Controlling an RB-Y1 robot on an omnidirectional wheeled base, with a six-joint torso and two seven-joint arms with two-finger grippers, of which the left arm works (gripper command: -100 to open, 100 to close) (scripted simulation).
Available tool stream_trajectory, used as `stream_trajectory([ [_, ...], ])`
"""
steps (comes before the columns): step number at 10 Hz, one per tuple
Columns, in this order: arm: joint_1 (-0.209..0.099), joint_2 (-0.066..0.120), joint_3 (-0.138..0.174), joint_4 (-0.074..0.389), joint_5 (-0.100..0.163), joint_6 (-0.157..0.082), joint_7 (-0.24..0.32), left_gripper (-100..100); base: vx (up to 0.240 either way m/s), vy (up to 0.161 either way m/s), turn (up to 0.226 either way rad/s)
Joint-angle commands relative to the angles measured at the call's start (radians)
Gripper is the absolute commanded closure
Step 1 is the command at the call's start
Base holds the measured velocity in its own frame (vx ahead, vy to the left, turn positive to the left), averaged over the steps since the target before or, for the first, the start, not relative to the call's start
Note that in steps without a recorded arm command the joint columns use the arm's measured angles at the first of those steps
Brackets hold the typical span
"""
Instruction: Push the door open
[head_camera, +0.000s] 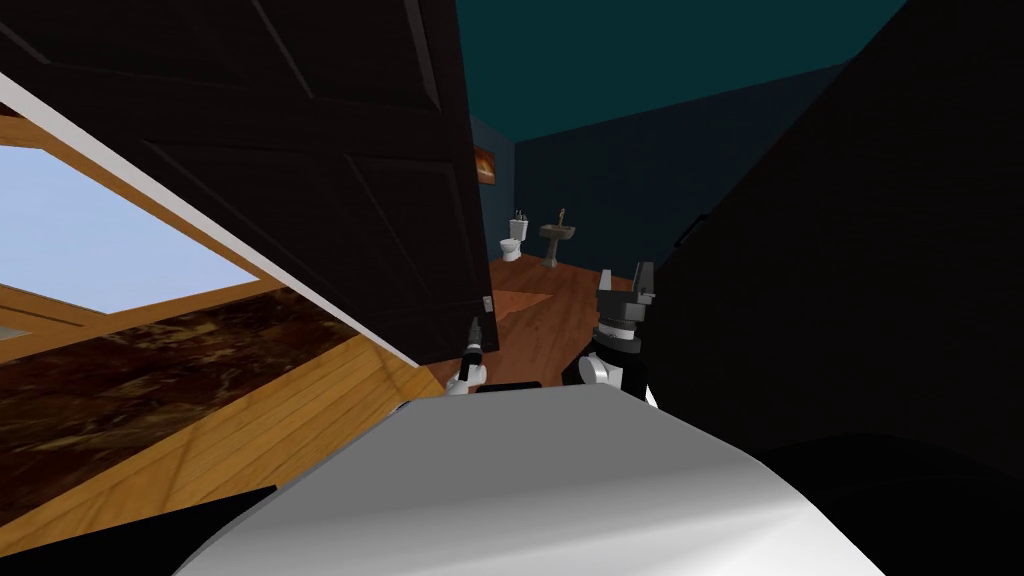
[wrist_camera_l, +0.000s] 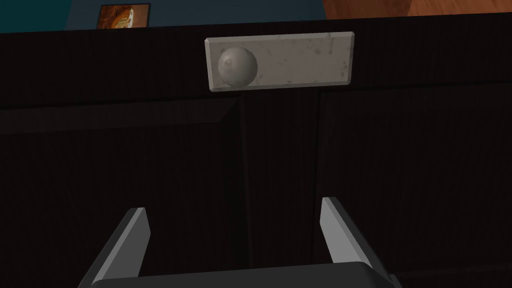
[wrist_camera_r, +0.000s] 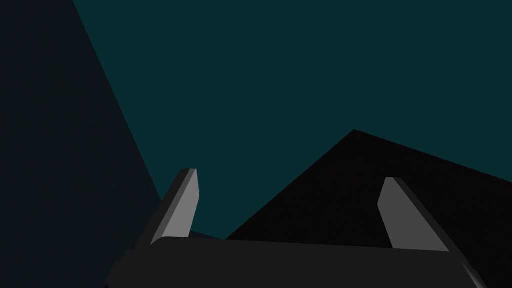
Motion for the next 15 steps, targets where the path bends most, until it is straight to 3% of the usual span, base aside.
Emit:
stream_trajectory([
  [1,0.003,-0.013,-0.023,-0.006,0.028,-0.002,-0.016,-100,-0.063,-0.062,0.035],
  [2,-0.001,-0.026,-0.039,-0.001,0.048,-0.006,-0.025,-100,-0.071,-0.084,0.041],
  [3,-0.001,-0.026,-0.039,-0.001,0.048,-0.006,-0.025,-100,-0.056,-0.075,0.017],
  [4,0.01,-0.021,-0.036,-0.025,0.045,0.01,-0.03,-100,-0.02,-0.031,0.001],
  [5,0.007,0.004,-0.035,-0.019,0.045,0.006,-0.027,-100,0.083,0.059,-0.017],
  [7,0.007,0.026,-0.032,-0.018,0.045,0.005,-0.025,-100,0.156,0.098,-0.022],
  [10,0.006,0.046,-0.027,-0.016,0.045,0.003,-0.021,-100,0.191,0.01,-0.021],
  [13,0.006,0.042,-0.022,-0.014,0.044,0.001,-0.018,-100,0.173,-0.035,-0.019],
  [15,0.005,0.023,-0.018,-0.012,0.044,-0.001,-0.015,-100,0.212,-0.051,-0.024],
])
